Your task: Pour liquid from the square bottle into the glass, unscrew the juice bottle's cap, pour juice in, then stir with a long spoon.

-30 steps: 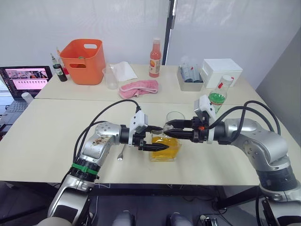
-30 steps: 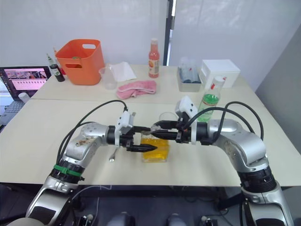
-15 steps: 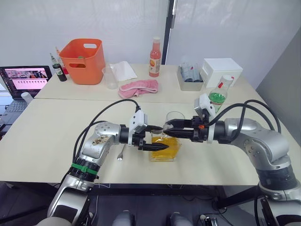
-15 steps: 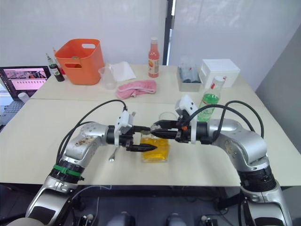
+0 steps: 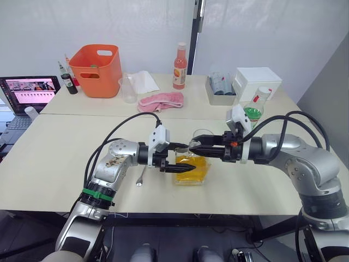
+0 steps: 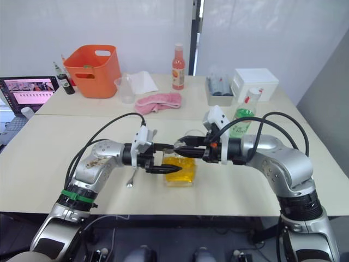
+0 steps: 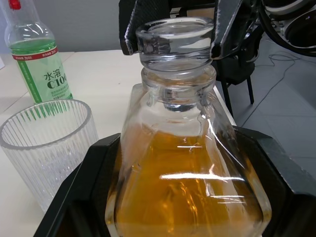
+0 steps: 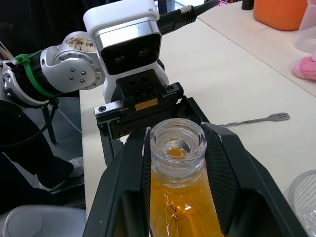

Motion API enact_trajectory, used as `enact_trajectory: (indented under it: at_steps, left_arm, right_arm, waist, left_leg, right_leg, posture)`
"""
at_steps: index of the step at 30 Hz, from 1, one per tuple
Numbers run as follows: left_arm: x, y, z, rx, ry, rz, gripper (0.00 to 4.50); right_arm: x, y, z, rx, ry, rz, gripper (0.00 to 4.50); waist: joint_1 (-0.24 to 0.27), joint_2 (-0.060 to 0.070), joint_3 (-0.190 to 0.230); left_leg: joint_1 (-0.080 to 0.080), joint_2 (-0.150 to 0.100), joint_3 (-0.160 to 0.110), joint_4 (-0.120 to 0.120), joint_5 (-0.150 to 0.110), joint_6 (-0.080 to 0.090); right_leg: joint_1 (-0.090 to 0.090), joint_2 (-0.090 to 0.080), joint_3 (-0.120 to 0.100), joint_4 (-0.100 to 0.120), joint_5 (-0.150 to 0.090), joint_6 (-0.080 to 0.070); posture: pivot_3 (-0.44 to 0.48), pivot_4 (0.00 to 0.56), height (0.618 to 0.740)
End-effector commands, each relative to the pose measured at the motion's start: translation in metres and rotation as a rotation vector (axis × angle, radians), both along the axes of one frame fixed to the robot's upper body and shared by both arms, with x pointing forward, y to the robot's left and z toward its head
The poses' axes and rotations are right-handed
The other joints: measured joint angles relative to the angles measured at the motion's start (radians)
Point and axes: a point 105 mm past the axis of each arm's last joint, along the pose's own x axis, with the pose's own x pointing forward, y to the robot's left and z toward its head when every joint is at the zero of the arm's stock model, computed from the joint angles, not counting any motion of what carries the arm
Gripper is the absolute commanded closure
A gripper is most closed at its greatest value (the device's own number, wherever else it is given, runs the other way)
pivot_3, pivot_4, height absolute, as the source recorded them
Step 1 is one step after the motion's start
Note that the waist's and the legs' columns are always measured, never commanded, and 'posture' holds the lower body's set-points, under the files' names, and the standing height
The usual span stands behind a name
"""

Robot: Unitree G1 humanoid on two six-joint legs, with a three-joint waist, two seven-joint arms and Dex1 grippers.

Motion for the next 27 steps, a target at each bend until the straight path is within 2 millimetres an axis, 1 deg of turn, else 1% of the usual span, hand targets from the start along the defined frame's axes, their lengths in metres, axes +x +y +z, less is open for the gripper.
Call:
enact_trajectory:
  at_steps: [1,6,13,22,27]
  left_arm:
    - [-0.008,-0.005,-0.014,0.051,0.021,-0.047,1.67]
    - [-0.012,-0.007,-0.022,0.055,0.045,-0.059,1.67]
    - [-0.013,-0.007,-0.029,0.067,0.071,-0.057,1.67]
    - [-0.012,-0.004,-0.033,0.101,0.077,-0.052,1.67]
    - [-0.009,-0.003,-0.033,0.113,0.069,-0.048,1.67]
  right_arm:
    - [-0.012,-0.001,0.052,0.095,-0.212,0.018,3.47]
    - [-0.012,0.0,0.051,0.086,-0.215,0.01,3.47]
    - [-0.011,0.0,0.049,0.085,-0.206,0.002,3.47]
    - [-0.009,0.0,0.047,0.085,-0.208,-0.009,3.47]
    - [-0.008,0.001,0.033,0.051,-0.191,-0.004,3.47]
  waist:
    - [0.0,0.0,0.0]
    - [0.0,0.0,0.0]
    - [0.0,0.0,0.0]
    - [0.0,0.0,0.0]
    - [0.001,0.0,0.0]
  left_leg:
    - [0.0,0.0,0.0,0.0,0.0,0.0]
    - [0.0,0.0,0.0,0.0,0.0,0.0]
    - [0.0,0.0,0.0,0.0,0.0,0.0]
    - [0.0,0.0,0.0,0.0,0.0,0.0]
    - [0.0,0.0,0.0,0.0,0.0,0.0]
  right_leg:
    - [0.0,0.0,0.0,0.0,0.0,0.0]
    - [0.0,0.0,0.0,0.0,0.0,0.0]
    - [0.0,0.0,0.0,0.0,0.0,0.0]
    - [0.0,0.0,0.0,0.0,0.0,0.0]
    - [0.0,0.0,0.0,0.0,0.0,0.0]
  posture:
    - [0.0,0.15,0.715]
    - [0.0,0.15,0.715]
    - [0.0,0.15,0.715]
    - [0.0,0.15,0.715]
    - [0.0,0.15,0.715]
